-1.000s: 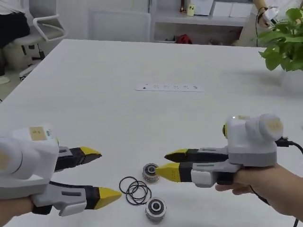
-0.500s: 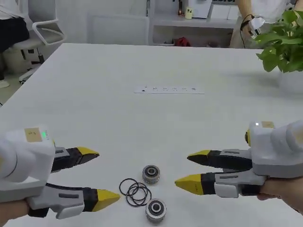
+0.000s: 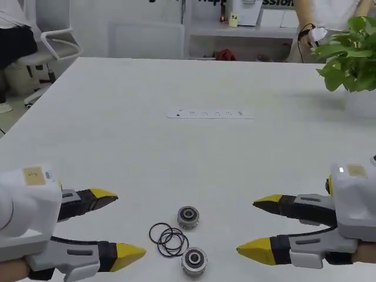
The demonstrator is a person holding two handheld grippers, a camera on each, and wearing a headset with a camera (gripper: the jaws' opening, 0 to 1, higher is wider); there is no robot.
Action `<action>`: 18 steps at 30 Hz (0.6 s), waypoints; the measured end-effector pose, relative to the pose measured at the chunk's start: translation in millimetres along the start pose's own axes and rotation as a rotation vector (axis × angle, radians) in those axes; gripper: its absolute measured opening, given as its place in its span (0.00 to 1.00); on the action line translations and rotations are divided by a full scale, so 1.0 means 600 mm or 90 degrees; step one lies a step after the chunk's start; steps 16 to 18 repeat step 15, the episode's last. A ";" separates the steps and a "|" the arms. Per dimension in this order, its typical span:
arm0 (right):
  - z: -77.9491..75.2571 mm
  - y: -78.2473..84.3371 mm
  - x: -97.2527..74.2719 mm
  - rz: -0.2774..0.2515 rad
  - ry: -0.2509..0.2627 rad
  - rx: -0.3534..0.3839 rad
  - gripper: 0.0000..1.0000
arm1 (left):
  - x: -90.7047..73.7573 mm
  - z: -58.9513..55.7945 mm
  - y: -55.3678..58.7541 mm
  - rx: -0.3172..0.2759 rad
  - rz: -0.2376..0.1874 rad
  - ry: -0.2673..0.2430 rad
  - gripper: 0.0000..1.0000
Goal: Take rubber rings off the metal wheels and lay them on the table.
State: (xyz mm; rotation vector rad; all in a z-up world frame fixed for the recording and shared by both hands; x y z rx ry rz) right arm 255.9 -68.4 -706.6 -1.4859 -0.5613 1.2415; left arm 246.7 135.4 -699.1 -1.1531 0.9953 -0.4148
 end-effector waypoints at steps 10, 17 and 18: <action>-0.005 0.007 -0.016 0.008 0.015 -0.017 0.62 | -0.010 -0.006 -0.006 -0.008 -0.017 -0.011 0.64; -0.007 0.004 -0.017 0.005 0.021 -0.020 0.63 | -0.015 -0.008 -0.004 -0.002 -0.014 -0.015 0.64; -0.007 0.004 -0.017 0.005 0.021 -0.020 0.63 | -0.015 -0.008 -0.004 -0.002 -0.014 -0.015 0.64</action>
Point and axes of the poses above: the centre of the closed fingertips' face, and the gripper's own axes: x roughly forward along the fingers, z roughly to its left, y roughly out of its underside, the point moved 3 cm from there along -x, roughly backward along the fingers, and after that the axes turned 3 degrees about -z, right-handed, at the moved point
